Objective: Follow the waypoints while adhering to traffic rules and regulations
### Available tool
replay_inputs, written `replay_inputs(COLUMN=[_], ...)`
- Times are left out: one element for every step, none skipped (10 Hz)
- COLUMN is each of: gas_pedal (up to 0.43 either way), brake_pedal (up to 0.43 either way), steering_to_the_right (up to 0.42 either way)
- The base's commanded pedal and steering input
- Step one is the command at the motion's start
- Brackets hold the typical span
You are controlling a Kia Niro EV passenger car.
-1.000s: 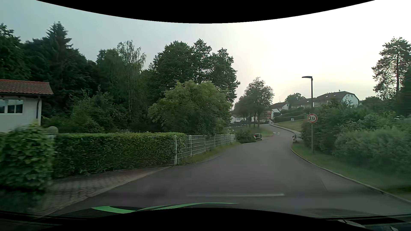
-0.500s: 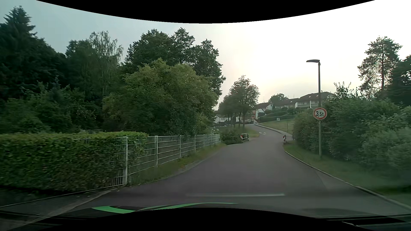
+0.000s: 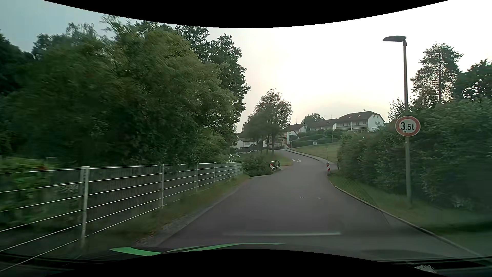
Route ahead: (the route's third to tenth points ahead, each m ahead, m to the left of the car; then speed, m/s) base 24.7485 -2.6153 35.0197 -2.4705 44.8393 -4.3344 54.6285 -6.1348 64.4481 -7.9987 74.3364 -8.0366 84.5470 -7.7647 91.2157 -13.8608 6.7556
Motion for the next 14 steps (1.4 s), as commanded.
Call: replay_inputs(gas_pedal=[0.047,0.047,0.047,0.047,0.047,0.047,0.047,0.047,0.047,0.047,0.047,0.047,0.047,0.047], brake_pedal=[0.000,0.000,0.000,0.000,0.000,0.000,0.000,0.000,0.000,0.000,0.000,0.000,0.000,0.000], steering_to_the_right=[0.113,0.111,0.108,0.105,0.100,0.096,0.091,0.086,0.079,0.074,0.069,0.062,0.055,0.046])
